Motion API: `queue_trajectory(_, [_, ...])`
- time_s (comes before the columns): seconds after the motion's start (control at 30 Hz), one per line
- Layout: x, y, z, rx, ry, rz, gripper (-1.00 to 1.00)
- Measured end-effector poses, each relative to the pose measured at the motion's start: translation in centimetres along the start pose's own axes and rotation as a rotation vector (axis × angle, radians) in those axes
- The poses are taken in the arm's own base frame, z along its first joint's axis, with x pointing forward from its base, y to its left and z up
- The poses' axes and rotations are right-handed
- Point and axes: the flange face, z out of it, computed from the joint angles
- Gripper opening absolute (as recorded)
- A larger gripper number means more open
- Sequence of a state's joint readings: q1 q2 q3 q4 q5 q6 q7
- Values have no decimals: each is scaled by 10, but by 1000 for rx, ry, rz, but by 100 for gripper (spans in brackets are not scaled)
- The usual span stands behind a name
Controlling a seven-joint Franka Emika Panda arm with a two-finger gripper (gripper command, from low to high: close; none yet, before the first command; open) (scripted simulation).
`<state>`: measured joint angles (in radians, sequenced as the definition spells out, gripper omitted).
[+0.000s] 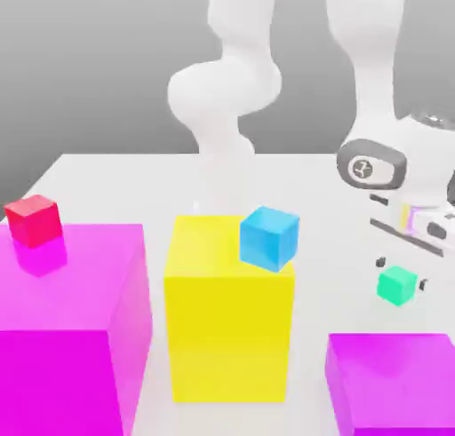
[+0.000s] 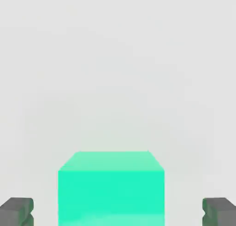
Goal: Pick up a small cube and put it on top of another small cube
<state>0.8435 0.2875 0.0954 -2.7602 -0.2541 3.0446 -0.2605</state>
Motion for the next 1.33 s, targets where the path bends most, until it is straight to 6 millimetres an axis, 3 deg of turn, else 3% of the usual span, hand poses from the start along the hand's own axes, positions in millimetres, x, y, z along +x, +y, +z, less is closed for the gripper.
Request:
queue_trajectory(0.2, [0, 0, 1, 0, -2, 0, -100])
queue_trajectory(0.43, [-1, 4, -57, -3, -5, 16, -100])
queue_trajectory(0.63, [-30, 101, -125, -41, -28, 457, -100])
queue_trajectory(0.77, [-66, 155, -179, -53, -31, 769, -100])
queue_trajectory(0.9, [-120, 199, -238, -47, -26, 1095, -100])
queue_trajectory(1.1, [-220, 229, -321, -6, -3, 1559, -100])
queue_trajectory(1.17, [-231, 231, -309, 0, 0, 1607, -100])
queue_trajectory(1.23, [-234, 231, -283, 2, 1, 1620, -100])
queue_trajectory(1.27, [-234, 230, -275, 2, 1, 1622, 100])
queue_trajectory(1.33, [-234, 230, -275, 2, 1, 1622, 100])
